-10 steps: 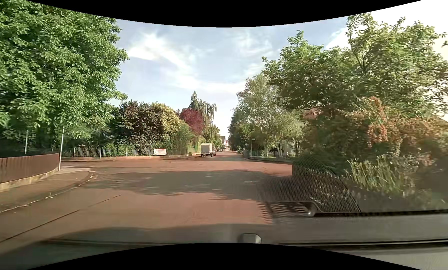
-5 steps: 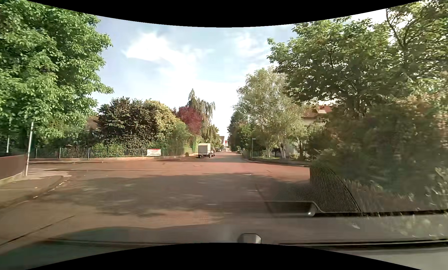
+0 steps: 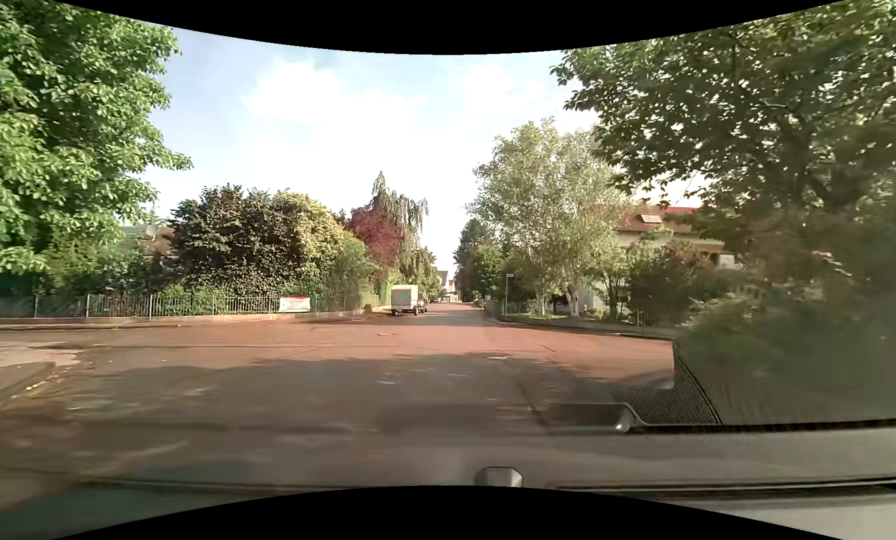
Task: Follow the waypoints while adhering to traffic rules and regulations
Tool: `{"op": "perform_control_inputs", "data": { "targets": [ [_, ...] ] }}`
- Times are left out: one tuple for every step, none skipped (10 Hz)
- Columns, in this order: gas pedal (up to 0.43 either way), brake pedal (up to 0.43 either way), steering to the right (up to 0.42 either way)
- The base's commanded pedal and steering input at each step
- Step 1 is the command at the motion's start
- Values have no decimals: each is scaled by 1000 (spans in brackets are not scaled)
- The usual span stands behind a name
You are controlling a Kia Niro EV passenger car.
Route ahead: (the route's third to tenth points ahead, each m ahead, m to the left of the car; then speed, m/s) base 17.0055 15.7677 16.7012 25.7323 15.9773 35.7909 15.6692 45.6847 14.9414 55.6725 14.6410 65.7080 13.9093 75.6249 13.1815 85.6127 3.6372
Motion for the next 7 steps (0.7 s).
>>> {"op": "perform_control_inputs", "data": {
  "targets": [
    [0,55,3],
    [0,79,3],
    [0,85,3],
    [0,98,3],
    [0,104,3],
    [0,104,3],
    [0,104,3]
  ]
}}
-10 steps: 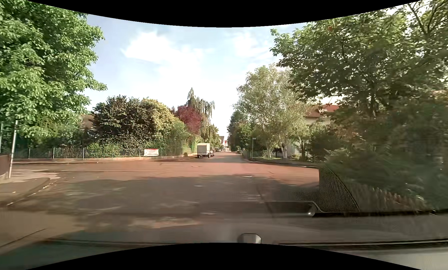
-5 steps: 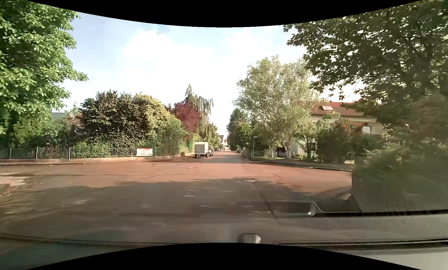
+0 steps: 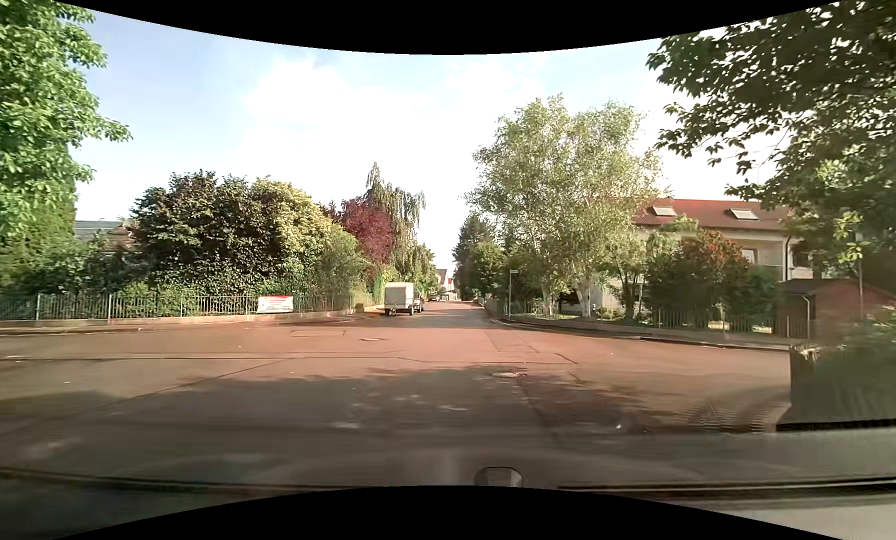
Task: Follow the waypoints while adhering to traffic rules and regulations
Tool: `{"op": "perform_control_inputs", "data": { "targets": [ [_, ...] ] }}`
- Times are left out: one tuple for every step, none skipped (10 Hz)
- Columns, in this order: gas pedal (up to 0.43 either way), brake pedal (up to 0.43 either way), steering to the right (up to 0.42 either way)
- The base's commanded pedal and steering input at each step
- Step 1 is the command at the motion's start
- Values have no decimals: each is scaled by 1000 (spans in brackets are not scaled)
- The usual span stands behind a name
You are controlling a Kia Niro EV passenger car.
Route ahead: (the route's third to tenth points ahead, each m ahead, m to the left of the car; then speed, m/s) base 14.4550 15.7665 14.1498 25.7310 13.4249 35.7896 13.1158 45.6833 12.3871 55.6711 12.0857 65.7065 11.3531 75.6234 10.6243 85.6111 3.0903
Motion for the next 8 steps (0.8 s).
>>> {"op": "perform_control_inputs", "data": {
  "targets": [
    [0,104,3],
    [0,104,3],
    [0,104,3],
    [0,104,3],
    [0,104,3],
    [0,104,3],
    [0,104,3],
    [0,104,3]
  ]
}}
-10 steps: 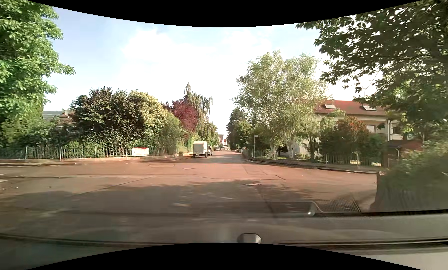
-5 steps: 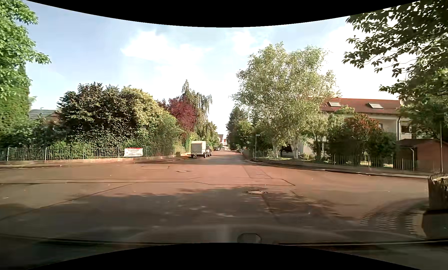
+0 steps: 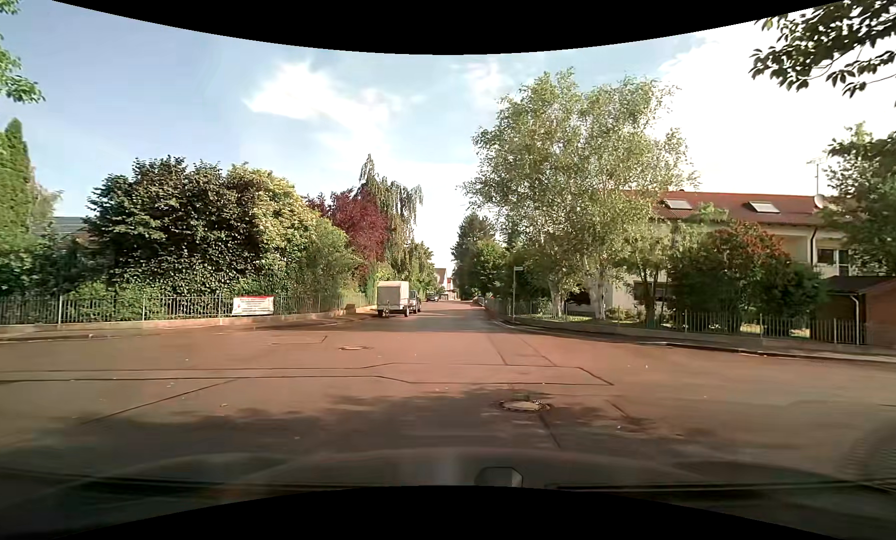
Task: Follow the waypoints while adhering to traffic rules and regulations
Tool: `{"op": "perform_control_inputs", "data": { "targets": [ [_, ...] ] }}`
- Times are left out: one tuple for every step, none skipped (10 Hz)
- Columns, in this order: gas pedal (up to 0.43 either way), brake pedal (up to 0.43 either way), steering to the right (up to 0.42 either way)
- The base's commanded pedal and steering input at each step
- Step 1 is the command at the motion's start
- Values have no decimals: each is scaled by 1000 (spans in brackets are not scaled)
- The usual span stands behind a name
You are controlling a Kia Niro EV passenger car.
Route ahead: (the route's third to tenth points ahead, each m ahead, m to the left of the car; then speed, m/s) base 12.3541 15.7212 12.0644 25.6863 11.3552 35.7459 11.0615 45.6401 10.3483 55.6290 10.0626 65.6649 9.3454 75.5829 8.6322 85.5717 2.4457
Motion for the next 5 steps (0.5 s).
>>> {"op": "perform_control_inputs", "data": {
  "targets": [
    [0,104,3],
    [0,104,3],
    [0,98,3],
    [0,85,3],
    [0,79,3]
  ]
}}
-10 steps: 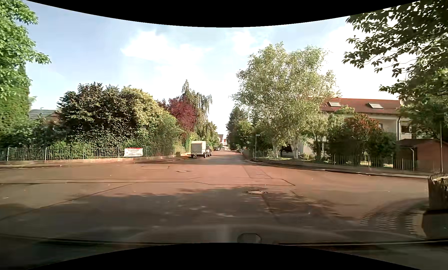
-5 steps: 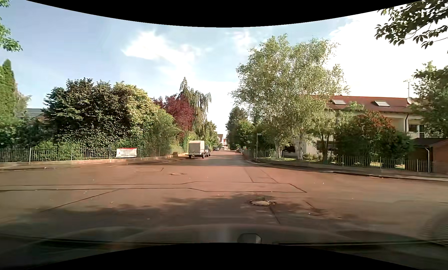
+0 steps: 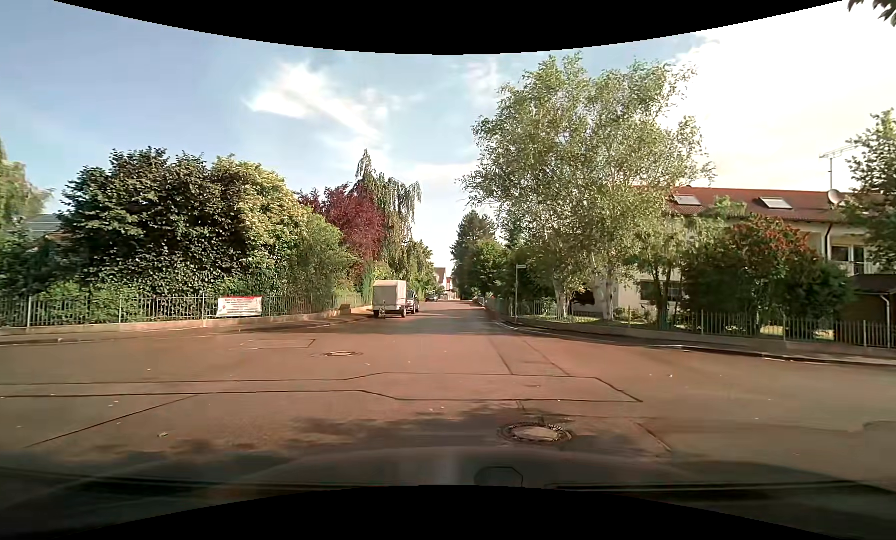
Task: Follow the waypoints while adhering to traffic rules and regulations
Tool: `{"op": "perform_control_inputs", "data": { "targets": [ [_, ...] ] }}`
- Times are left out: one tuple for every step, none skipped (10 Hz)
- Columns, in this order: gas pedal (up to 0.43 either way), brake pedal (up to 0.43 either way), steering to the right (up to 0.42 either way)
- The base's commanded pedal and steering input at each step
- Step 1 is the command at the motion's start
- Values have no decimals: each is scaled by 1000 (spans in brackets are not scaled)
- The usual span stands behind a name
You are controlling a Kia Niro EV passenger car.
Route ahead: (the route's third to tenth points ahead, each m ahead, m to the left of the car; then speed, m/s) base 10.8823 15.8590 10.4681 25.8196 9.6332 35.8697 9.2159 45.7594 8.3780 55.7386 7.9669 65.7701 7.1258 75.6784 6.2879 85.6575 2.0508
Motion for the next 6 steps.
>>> {"op": "perform_control_inputs", "data": {
  "targets": [
    [0,49,3],
    [0,6,3],
    [0,0,2],
    [0,0,0],
    [0,0,-8],
    [0,0,-23]
  ]
}}
